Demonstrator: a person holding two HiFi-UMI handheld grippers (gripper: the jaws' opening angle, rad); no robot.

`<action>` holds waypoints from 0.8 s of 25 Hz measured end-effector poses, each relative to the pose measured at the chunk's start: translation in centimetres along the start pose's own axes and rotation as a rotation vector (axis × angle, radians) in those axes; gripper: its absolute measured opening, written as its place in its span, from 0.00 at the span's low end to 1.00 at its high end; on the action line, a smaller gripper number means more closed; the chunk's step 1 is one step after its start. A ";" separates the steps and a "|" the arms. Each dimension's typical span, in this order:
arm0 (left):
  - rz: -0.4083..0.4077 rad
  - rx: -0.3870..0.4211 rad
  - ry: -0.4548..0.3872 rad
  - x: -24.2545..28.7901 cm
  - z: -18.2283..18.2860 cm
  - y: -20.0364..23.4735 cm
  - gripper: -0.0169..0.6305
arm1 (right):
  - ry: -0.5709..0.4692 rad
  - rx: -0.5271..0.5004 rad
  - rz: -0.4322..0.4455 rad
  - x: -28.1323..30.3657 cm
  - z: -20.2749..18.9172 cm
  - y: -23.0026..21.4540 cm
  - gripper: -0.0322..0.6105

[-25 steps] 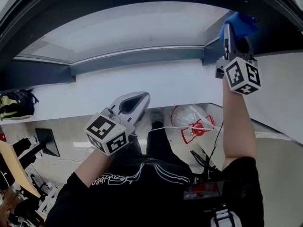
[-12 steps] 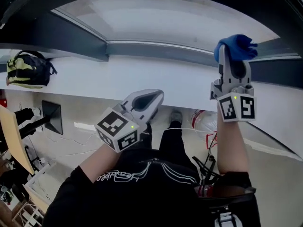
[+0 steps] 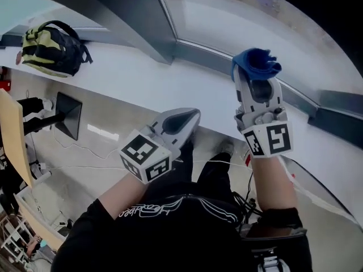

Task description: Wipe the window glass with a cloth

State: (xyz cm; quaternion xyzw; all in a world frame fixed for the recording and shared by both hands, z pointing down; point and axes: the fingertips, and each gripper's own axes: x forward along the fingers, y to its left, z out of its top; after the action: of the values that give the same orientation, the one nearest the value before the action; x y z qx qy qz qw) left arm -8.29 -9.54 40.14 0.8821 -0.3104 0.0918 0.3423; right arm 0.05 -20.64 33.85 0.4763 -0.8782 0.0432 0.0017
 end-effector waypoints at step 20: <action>0.182 -0.102 -0.035 -11.4 -2.0 13.0 0.03 | 0.025 -0.038 0.095 19.4 -4.3 7.4 0.20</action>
State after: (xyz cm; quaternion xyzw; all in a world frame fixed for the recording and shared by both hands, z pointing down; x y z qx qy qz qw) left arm -25.13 -10.08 44.48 0.8330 -0.3997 0.0910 0.3717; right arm -16.93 -32.51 38.42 0.4334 -0.9004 0.0324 0.0197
